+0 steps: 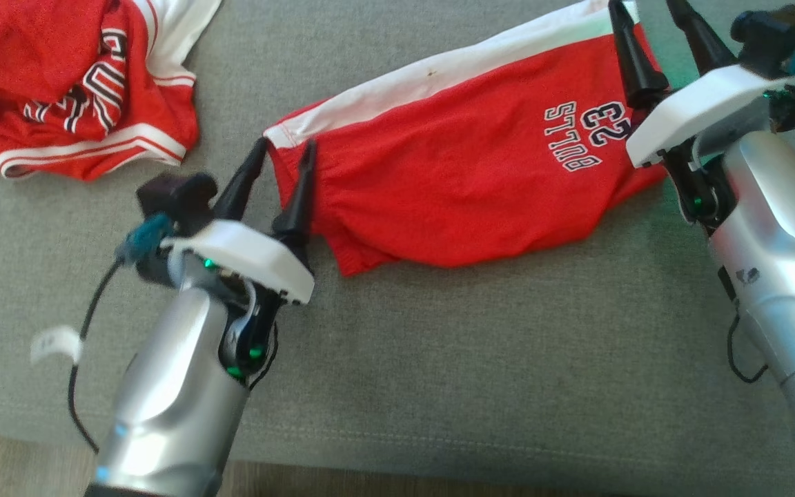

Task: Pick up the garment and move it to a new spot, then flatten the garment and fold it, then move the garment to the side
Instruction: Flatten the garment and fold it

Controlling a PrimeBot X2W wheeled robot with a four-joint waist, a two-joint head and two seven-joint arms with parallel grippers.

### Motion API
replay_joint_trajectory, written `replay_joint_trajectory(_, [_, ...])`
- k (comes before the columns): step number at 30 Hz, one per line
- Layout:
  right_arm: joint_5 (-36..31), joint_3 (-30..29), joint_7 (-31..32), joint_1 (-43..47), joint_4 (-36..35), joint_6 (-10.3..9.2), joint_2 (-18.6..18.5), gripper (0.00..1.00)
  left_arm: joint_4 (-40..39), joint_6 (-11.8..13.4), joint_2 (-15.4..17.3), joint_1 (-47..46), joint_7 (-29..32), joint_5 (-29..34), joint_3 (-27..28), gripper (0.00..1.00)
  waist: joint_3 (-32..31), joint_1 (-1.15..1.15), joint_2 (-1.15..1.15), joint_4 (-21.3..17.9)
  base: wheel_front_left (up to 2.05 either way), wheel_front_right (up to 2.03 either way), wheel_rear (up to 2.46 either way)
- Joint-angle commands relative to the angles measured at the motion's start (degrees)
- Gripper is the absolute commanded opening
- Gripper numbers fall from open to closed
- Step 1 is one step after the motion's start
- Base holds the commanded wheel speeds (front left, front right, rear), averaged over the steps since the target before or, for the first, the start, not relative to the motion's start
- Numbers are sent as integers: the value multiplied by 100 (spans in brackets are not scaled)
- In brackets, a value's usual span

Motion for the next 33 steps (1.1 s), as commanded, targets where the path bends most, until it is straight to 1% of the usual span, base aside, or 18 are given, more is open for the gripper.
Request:
replay_joint_trajectory(1, [-21,61,-230,42,-191,22,29,100,-232,134,165,105,-218,128,234,100,-104,0,0,-56,0,0,0])
replay_joint_trajectory(3, [-106,-2,-416,153,-264,22,24,100,-349,316,200,242,-410,249,283,100,-216,0,0,-97,0,0,0])
replay_joint_trajectory(4, [-249,-126,-537,302,-400,22,23,100,-528,511,229,401,-547,369,356,100,-326,0,0,-147,0,0,0])
replay_joint_trajectory(6, [-440,-336,-600,483,-592,22,36,100,-769,707,259,552,-636,503,454,100,-421,0,0,-200,0,0,0])
replay_joint_trajectory(9, [-794,-725,-632,842,-1000,22,113,100,-1166,917,300,760,-691,675,622,100,-535,0,0,-276,0,0,0])
replay_joint_trajectory(12, [-1180,-1186,-639,1255,-1529,22,198,100,-1536,1044,338,889,-703,858,767,100,-595,0,0,-329,0,0,0])
replay_joint_trajectory(16, [-1734,-1714,-639,1903,-2341,22,379,100,-1889,1083,373,1060,-706,1055,912,100,-651,0,0,-395,0,0,0])
replay_joint_trajectory(19, [-2059,-2008,-466,2426,-2944,22,569,100,-2014,1078,402,1191,-707,1159,958,100,-684,0,0,-445,0,0,0])
replay_joint_trajectory(20, [-2059,-2008,-466,2426,-2944,22,569,100,-2014,1078,402,1191,-707,1159,958,100,-684,0,0,-445,0,0,0])
replay_joint_trajectory(26, [-2446,-2393,48,3349,-3941,22,902,100,-2037,1057,462,1466,-707,1331,892,100,-760,0,0,-504,0,0,0])
replay_joint_trajectory(29, [-2518,-2456,233,3635,-4241,22,991,100,-1962,1043,477,1541,-708,1372,846,100,-792,0,0,-523,0,0,0])
replay_joint_trajectory(33, [-2554,-2479,407,3833,-4475,22,1065,100,-1855,1024,472,1579,-708,1410,766,100,-821,0,0,-533,0,0,0])
